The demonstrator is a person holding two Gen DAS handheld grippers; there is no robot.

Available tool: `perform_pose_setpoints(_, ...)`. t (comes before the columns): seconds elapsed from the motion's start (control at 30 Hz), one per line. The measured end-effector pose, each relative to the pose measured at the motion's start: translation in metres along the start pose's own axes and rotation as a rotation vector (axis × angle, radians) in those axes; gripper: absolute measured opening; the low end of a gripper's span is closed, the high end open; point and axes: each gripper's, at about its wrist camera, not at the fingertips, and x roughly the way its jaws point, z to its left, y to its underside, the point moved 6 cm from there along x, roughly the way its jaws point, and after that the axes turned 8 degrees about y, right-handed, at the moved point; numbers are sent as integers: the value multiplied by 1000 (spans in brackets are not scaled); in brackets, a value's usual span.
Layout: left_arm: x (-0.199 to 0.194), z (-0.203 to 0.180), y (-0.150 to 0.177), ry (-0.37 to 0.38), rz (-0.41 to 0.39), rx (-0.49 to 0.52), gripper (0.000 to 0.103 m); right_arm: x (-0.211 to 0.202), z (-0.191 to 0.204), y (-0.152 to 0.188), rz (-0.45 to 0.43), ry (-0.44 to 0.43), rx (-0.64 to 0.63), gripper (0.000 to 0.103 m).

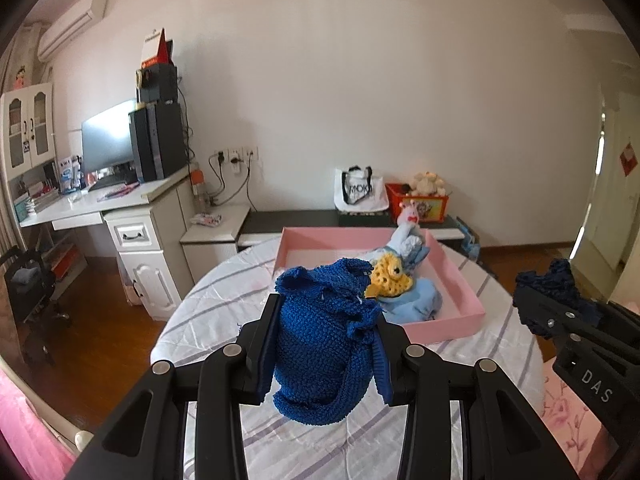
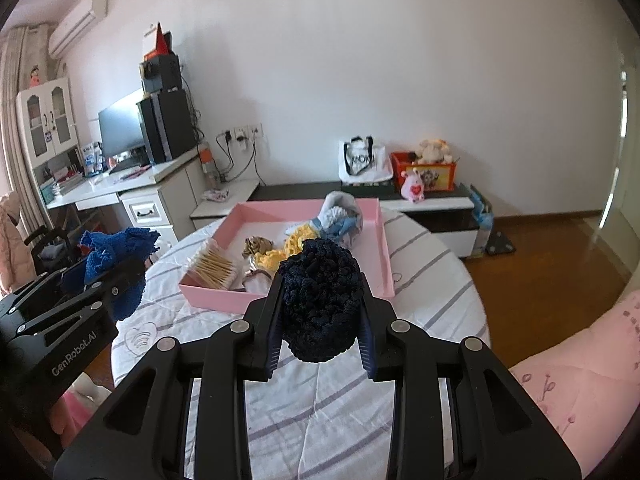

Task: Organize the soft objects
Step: 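Carry the blue item with the left tool while the right tool carries the navy hat over the box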

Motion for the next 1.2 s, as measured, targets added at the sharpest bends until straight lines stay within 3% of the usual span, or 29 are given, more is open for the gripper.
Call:
perform_pose_setpoints(0.57, 144, 27, -95, -27, 107, -13, 37, 94, 21, -39, 85, -19, -13, 29)
perform_pose_setpoints(1.2, 331, 82, -178, 47, 269, -35, 37, 202, 48, -68, 212, -23, -25, 31)
